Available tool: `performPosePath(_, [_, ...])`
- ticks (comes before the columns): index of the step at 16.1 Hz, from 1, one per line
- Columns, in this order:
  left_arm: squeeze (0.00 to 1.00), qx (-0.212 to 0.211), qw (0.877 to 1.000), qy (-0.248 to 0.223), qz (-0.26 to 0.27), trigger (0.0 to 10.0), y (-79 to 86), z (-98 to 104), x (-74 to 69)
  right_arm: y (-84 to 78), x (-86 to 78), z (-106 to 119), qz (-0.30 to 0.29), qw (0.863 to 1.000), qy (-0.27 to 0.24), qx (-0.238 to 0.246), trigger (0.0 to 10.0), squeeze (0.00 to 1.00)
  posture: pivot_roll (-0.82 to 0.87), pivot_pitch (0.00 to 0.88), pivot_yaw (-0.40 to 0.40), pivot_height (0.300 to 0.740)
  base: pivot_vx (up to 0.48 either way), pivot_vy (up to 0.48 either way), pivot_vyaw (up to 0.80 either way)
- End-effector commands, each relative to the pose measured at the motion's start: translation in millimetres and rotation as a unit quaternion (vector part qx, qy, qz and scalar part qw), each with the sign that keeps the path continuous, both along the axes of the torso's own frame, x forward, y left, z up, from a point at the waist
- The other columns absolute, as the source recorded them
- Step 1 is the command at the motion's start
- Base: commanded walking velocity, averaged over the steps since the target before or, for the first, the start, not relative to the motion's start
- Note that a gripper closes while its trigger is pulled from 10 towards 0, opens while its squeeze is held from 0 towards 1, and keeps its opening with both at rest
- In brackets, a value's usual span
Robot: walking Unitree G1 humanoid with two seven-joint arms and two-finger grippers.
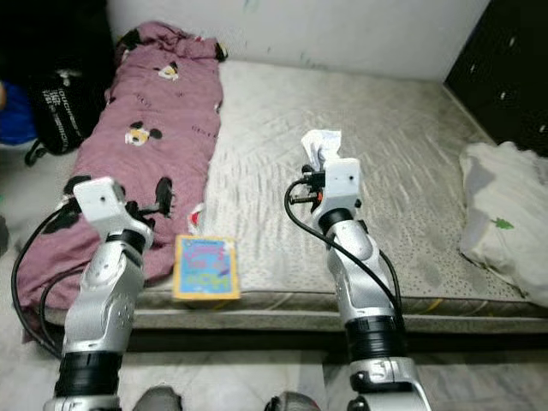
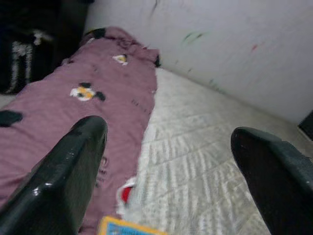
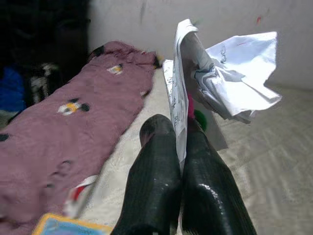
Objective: Clean up the room
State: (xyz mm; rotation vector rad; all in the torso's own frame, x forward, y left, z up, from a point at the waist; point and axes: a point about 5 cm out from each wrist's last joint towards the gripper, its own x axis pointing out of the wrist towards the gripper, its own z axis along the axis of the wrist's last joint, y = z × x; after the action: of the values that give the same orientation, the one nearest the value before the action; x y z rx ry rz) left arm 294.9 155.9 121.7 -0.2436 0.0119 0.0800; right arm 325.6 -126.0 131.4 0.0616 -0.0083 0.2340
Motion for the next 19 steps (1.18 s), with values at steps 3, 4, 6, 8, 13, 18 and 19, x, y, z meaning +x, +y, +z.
performPosePath(3, [0.0,0.001,1.0,-0.002,0.004,10.0,1.8,0,-0.4,4.8,1.0,5,0.02,1.0,-0.01,-0.006,10.0,0.0,0.07,0.0,-0.126,0.74,0.0,0.48,0.0])
performPosePath(4, [0.0,0.001,1.0,-0.001,0.004,10.0,1.7,0,-0.4,5.2,0.9,5,0.022,1.0,-0.01,-0.006,10.0,0.0,0.07,0.0,-0.127,0.74,0.0,0.48,0.0])
performPosePath(6, [0.0,0.001,1.0,-0.001,0.003,10.0,1.3,0,-0.5,6.1,0.5,5,0.028,1.0,-0.01,-0.008,10.0,0.0,0.07,0.0,-0.129,0.74,0.0,0.48,0.0])
performPosePath(8, [0.0,0.0,1.0,-0.001,0.003,10.0,1.5,0,-0.5,9.0,0.3,4,0.041,0.999,-0.007,-0.006,10.0,0.0,0.07,0.0,-0.129,0.74,0.0,0.48,0.0])
performPosePath(13, [0.0,0.003,1.0,-0.004,0.015,10.0,4.9,3,0.4,10.9,2.0,4,0.054,0.999,-0.006,-0.005,10.0,0.0,0.08,0.0,-0.125,0.74,0.0,0.48,0.0])
performPosePath(18, [0.0,0.013,1.0,-0.021,0.02,10.0,0.3,13,3.6,14.3,5.9,10,0.076,0.997,-0.017,-0.01,10.0,0.0,0.09,0.0,-0.144,0.74,0.0,0.48,0.0])
performPosePath(19, [0.0,0.014,0.999,-0.023,0.02,10.0,0.1,14,3.4,14.5,6.0,10,0.077,0.997,-0.018,-0.011,10.0,0.0,0.09,0.0,-0.144,0.74,0.0,0.48,0.0])
